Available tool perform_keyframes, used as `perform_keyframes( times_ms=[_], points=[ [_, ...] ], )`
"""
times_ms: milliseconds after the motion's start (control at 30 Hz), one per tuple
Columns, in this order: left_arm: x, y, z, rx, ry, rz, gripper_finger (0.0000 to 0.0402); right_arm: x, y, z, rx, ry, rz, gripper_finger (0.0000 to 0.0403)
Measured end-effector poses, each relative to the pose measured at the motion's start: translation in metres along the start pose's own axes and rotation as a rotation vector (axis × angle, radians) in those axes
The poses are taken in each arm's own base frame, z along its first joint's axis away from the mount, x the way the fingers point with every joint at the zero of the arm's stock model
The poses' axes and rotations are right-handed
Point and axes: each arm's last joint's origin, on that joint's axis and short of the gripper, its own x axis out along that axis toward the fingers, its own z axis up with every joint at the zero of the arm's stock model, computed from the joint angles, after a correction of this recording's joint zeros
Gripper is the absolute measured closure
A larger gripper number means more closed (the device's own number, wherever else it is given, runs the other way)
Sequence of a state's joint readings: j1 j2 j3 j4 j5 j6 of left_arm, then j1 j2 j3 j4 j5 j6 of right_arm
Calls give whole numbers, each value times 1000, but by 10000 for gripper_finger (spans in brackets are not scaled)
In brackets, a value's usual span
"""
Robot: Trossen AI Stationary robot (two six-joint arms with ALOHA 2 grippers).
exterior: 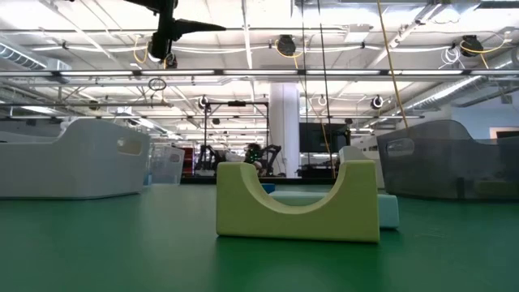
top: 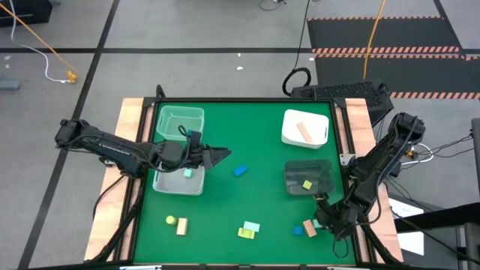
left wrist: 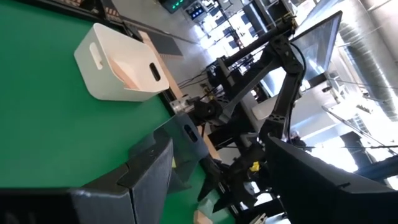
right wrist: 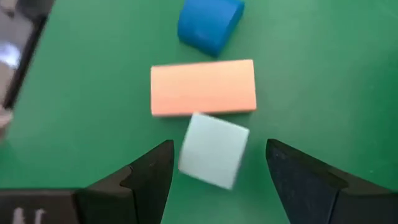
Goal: Sort & place blocks by color
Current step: Put the right light blue block into the gray bin
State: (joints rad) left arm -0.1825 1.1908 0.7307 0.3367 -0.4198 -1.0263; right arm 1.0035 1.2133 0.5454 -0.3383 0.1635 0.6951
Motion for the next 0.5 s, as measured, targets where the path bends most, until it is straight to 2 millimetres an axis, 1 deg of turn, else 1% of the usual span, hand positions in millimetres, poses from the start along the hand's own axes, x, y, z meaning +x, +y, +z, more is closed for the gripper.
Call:
perform_keyframes(
  times_ms=[133, 233, 333, 500],
  points=[
    [0, 0, 0, -1, 3, 4, 144, 3, -3, -3, 51, -19, -10, 160],
    [0, 0, 0, -1, 2, 5, 144, 5, -5, -6, 48, -11, -22, 174],
    [0, 0, 0, -1, 2, 4, 144, 6, -7, -9, 46, -4, -33, 207],
    [0, 0, -1, -35, 3, 3, 144, 6, -7, -9, 51, -6, -20, 288]
  ],
)
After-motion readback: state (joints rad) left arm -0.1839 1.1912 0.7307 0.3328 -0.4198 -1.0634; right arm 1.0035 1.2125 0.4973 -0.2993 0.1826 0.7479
